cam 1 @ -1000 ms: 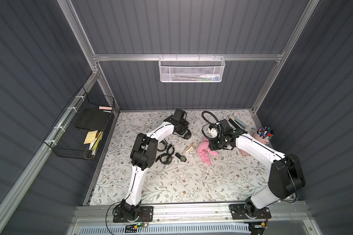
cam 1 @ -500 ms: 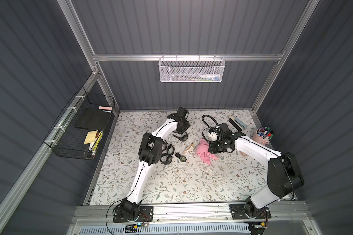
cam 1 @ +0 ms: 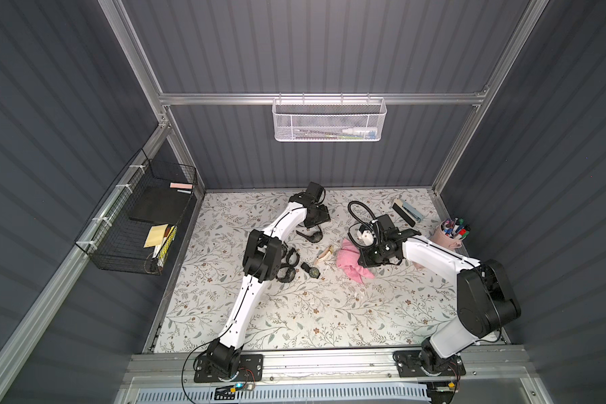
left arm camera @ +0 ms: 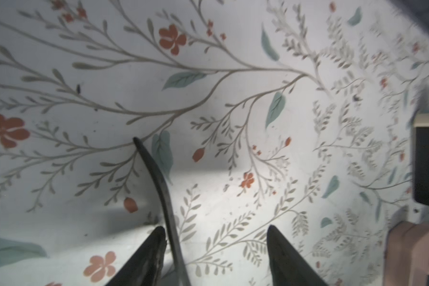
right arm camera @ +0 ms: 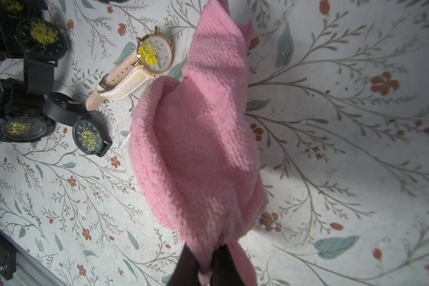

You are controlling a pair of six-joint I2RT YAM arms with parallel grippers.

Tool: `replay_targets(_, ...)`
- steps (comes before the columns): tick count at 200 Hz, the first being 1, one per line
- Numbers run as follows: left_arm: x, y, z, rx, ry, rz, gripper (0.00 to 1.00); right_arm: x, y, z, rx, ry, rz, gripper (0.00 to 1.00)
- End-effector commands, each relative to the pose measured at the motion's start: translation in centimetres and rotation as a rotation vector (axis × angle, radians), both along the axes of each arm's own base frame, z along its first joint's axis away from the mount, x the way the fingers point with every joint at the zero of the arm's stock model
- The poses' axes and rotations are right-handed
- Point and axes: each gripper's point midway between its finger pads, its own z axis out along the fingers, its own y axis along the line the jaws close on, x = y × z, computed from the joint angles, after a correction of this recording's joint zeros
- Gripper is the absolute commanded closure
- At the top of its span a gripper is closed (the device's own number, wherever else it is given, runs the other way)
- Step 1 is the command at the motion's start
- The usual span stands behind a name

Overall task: Wipe the watch dial
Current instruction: Place the watch at the center of the board.

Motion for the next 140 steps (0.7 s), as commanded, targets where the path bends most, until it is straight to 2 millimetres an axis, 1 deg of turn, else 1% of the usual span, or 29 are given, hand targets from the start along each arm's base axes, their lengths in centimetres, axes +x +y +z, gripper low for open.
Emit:
replay_targets(1,-1.0,1.3,-1.2,0.115,0.008,-0.086,0.34,-0.2,-0.3,0.7,0.013,-0.018,0.0,0.88)
replay_targets(35,-1.2,1.8,-1.0,0.161,-0.01,-0.128,0.36,-0.3,-0.6,0.6,0.009,-0.012,-0.005,0.88)
replay_targets(91,-2.0,0.6,-1.4,0.17,-0.011,-0.219,0.41,-0.3,-0.4,0.3,0.018,0.005,-0.006,0.87)
replay_targets(128,-2.8,0.5,-1.3,0.216,-0.013,-0.255,0.42,-0.5,-0.5,0.0,0.013,0.013,-0.005,0.88)
replay_targets(140,-3.2,0.5,-1.6,0.226,-0.004,-0.26,0.43,-0.6,-0.6,0.0,0.012,0.015,-0.005,0.88)
